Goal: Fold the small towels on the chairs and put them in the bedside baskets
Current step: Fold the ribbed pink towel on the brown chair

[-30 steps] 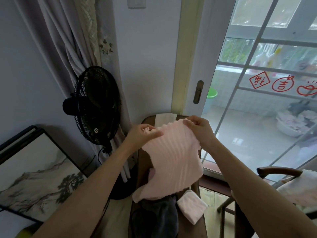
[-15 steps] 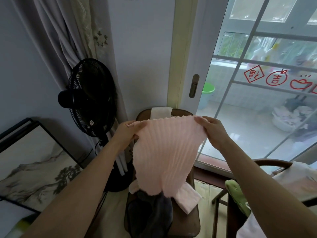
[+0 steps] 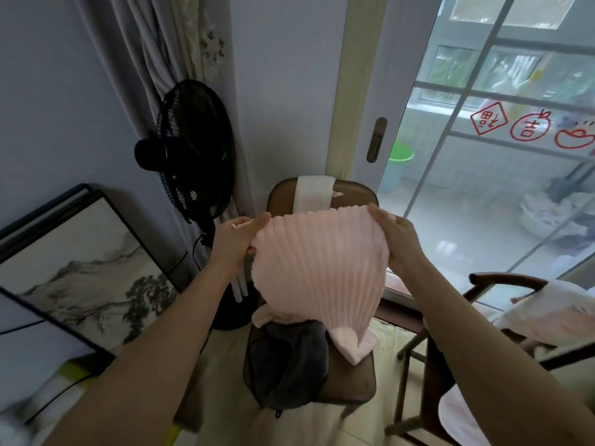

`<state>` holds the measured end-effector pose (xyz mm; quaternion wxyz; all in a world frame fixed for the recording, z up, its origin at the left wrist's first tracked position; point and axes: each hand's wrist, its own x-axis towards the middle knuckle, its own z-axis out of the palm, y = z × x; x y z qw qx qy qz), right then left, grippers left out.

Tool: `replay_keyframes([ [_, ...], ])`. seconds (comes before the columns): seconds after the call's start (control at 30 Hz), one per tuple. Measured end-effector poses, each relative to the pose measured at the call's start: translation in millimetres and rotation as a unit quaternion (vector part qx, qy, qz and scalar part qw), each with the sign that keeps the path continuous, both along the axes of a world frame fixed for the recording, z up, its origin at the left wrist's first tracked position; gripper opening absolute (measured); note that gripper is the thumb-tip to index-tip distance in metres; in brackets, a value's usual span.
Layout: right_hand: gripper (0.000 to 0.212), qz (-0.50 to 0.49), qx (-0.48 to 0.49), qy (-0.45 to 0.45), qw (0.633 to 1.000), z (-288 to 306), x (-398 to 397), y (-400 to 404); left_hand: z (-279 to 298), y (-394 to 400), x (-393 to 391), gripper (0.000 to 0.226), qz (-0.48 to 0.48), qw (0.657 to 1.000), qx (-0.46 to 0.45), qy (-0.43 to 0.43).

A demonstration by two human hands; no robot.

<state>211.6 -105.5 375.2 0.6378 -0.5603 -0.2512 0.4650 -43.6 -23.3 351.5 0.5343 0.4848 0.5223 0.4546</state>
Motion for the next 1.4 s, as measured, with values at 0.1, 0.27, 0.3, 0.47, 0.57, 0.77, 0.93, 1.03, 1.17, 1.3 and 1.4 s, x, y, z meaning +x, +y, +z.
replay_keyframes([
  [0.1, 0.018, -0.01, -0.017, -0.017, 1.0, -8.1, -22.8, -28.2, -6.8, -23.2, -17.4, 0.032, -0.01, 1.0, 0.0, 0.015],
  [0.27, 0.024, -0.03, -0.054, -0.032, 0.998, -31.8, -48.3, -68.4, -30.8, -51.3, -46.9, 0.034, -0.023, 0.997, -0.013, 0.067],
  [0.3, 0.026, -0.033, -0.057, -0.037, 0.997, -35.7, -49.9, -74.1, -32.6, -54.6, -48.4, 0.034, -0.021, 0.997, -0.018, 0.07],
  [0.47, 0.035, -0.062, -0.079, -0.028, 0.995, -51.1, -48.6, -83.4, -36.9, -53.6, -36.9, 0.028, 0.002, 0.994, -0.028, 0.104],
  [0.57, 0.032, -0.077, -0.094, -0.018, 0.992, -66.0, -39.4, -73.5, -44.8, -45.0, -23.6, 0.026, 0.011, 0.994, -0.038, 0.104],
  [0.77, 0.031, -0.105, -0.128, -0.028, 0.986, -97.5, -3.5, -27.3, -70.6, -3.3, 16.4, 0.023, 0.014, 0.991, -0.045, 0.123],
  [0.93, 0.022, -0.084, -0.15, -0.047, 0.984, -130.2, 42.4, 36.8, -104.5, 54.1, 54.1, 0.03, 0.005, 0.991, -0.07, 0.114],
  [1.03, 0.018, -0.057, -0.177, -0.084, 0.979, -156.7, 66.6, 75.5, -133.4, 88.5, 78.5, 0.034, 0.013, 0.989, -0.093, 0.117],
  [1.17, 0.014, -0.027, -0.213, -0.109, 0.971, -194.0, 91.0, 122.3, -170.8, 127.4, 106.3, 0.026, 0.027, 0.982, -0.107, 0.155],
  [1.3, 0.016, -0.017, -0.226, -0.109, 0.968, -226.3, 107.3, 161.9, -195.1, 162.5, 120.1, 0.013, 0.025, 0.978, -0.107, 0.176],
  [1.4, 0.025, -0.01, -0.226, -0.13, 0.965, -237.8, 112.9, 187.6, -205.5, 186.4, 121.7, 0.019, 0.021, 0.978, -0.099, 0.184],
])
